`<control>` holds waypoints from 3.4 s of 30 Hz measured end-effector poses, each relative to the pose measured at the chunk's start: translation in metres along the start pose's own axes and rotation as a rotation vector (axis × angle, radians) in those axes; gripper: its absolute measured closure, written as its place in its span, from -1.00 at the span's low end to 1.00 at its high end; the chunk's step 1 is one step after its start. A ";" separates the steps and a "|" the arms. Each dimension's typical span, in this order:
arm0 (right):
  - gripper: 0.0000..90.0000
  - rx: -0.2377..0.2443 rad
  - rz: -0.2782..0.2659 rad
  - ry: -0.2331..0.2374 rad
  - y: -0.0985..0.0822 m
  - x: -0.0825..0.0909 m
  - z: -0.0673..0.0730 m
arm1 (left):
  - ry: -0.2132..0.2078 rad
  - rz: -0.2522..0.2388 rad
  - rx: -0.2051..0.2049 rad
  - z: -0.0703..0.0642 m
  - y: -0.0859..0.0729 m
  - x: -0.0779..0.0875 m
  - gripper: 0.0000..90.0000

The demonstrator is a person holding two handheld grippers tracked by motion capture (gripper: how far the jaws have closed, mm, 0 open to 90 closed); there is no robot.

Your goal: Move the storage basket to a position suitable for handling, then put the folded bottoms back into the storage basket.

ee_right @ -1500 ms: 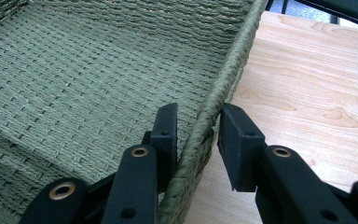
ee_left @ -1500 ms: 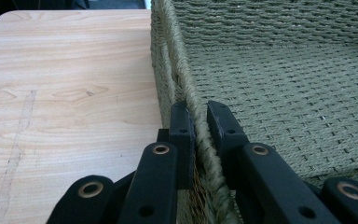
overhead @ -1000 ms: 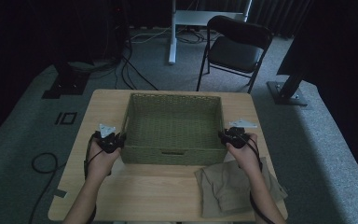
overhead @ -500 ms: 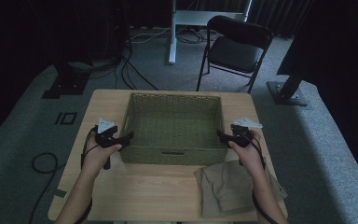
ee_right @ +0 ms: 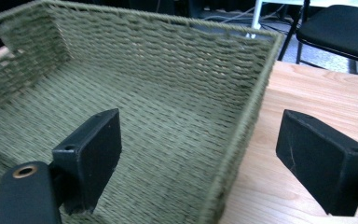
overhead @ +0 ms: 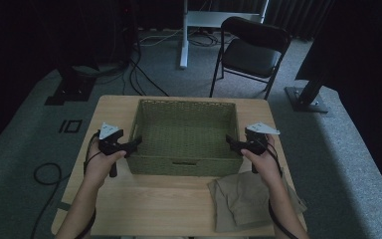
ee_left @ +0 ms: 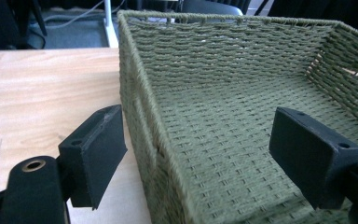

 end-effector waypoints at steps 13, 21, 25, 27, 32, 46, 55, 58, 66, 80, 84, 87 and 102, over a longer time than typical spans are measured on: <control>-0.71 0.036 0.010 0.022 0.002 0.011 0.009 | -0.018 -0.016 -0.018 0.000 -0.008 0.031 -0.58; -0.70 0.037 0.023 0.005 -0.005 0.017 0.006 | -0.033 -0.030 -0.013 -0.002 -0.016 0.050 -0.58; -0.70 0.036 0.009 0.015 -0.007 0.021 0.006 | -0.046 -0.032 -0.022 -0.007 -0.021 0.057 -0.58; -0.70 0.037 0.007 0.016 -0.008 0.023 0.006 | -0.057 -0.038 -0.018 -0.009 -0.024 0.059 -0.58; -0.70 0.027 0.002 0.004 -0.011 0.028 0.003 | -0.073 -0.035 -0.029 -0.017 -0.032 0.062 -0.58; -0.71 0.018 -0.012 -0.018 -0.025 0.045 -0.004 | -0.112 -0.035 -0.036 -0.033 -0.051 0.068 -0.58; -0.72 0.009 -0.014 -0.017 -0.039 0.056 -0.006 | -0.134 -0.031 -0.042 -0.045 -0.065 0.069 -0.58; -0.72 0.004 -0.015 -0.017 -0.045 0.060 -0.007 | -0.153 -0.029 -0.040 -0.053 -0.070 0.068 -0.58; -0.73 -0.014 -0.020 -0.010 -0.060 0.066 -0.009 | -0.212 -0.003 -0.053 -0.074 -0.084 0.062 -0.58; -0.72 -0.035 -0.002 -0.027 -0.081 0.076 -0.018 | -0.286 0.044 -0.088 -0.112 -0.099 0.045 -0.58; -0.72 -0.043 0.006 -0.033 -0.090 0.082 -0.024 | -0.316 0.065 -0.102 -0.126 -0.103 0.039 -0.58; -0.72 -0.040 0.011 -0.037 -0.094 0.084 -0.026 | -0.331 0.082 -0.111 -0.134 -0.108 0.033 -0.58; -0.72 -0.036 0.033 -0.059 -0.119 0.103 -0.043 | -0.398 0.163 -0.150 -0.180 -0.127 0.005 -0.58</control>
Point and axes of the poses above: each handheld gripper's, and its own axes: x roughly backward along the jaws, y roughly out of its top, z roughly to its left, the point moved 4 cm from there along -x, roughly forward along the jaws, and after that the axes turned 4 degrees about x, right-handed, at the moved point
